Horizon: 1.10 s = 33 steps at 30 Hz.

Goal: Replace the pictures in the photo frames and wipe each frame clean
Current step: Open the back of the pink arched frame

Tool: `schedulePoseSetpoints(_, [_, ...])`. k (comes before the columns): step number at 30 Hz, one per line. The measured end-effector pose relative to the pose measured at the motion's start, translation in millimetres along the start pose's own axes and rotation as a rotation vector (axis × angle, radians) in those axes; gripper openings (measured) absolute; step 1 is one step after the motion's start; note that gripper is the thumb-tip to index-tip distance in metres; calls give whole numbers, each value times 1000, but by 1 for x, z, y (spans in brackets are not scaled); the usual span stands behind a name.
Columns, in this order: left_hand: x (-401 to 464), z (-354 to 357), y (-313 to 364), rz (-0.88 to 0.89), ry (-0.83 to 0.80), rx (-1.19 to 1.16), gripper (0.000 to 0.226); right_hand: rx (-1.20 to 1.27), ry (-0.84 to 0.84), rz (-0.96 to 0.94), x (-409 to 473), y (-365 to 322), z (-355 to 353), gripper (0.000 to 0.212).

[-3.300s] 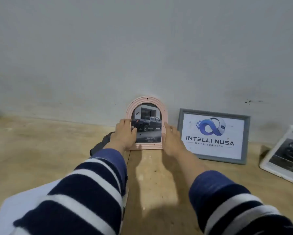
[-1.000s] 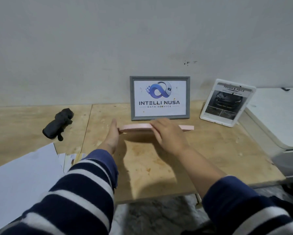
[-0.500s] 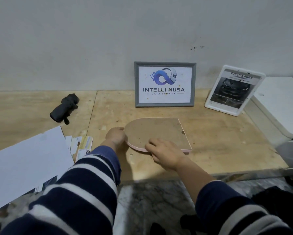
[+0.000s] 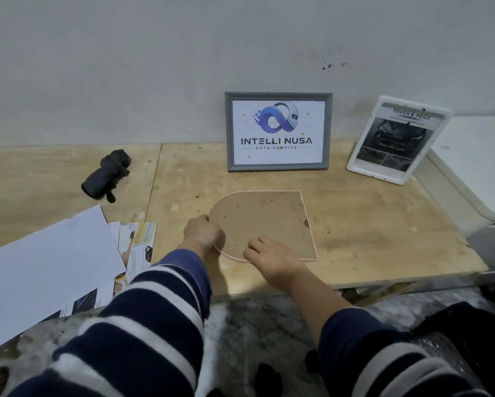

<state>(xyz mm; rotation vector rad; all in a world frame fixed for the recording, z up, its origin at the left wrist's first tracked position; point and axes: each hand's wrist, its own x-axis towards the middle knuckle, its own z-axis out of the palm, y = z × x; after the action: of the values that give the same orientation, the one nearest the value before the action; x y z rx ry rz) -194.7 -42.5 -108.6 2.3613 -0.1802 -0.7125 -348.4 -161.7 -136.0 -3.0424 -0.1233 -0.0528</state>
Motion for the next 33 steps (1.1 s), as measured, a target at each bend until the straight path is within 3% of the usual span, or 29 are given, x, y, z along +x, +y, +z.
schedulePoseSetpoints(4, [3,1,3,-16,8,42,32,86,67,99,-4,3,-3,25])
schedulePoseSetpoints(9, [8,1,11,-49,13,87,39,121,112,614,-8,25,-28,49])
schedulePoseSetpoints(12, [12,3,13,-71,8,127,41,159,79,890,-13,46,-35,43])
schedulePoseSetpoints(16, [14,7,16,-99,44,164,39,387,67,1104,-18,67,-36,38])
schedulePoseSetpoints(20, [12,9,23,-134,47,204,40,488,89,1190,-16,70,-37,38])
schedulePoseSetpoints(33, [16,18,21,-138,133,209,39,420,66,1181,-13,72,-29,44])
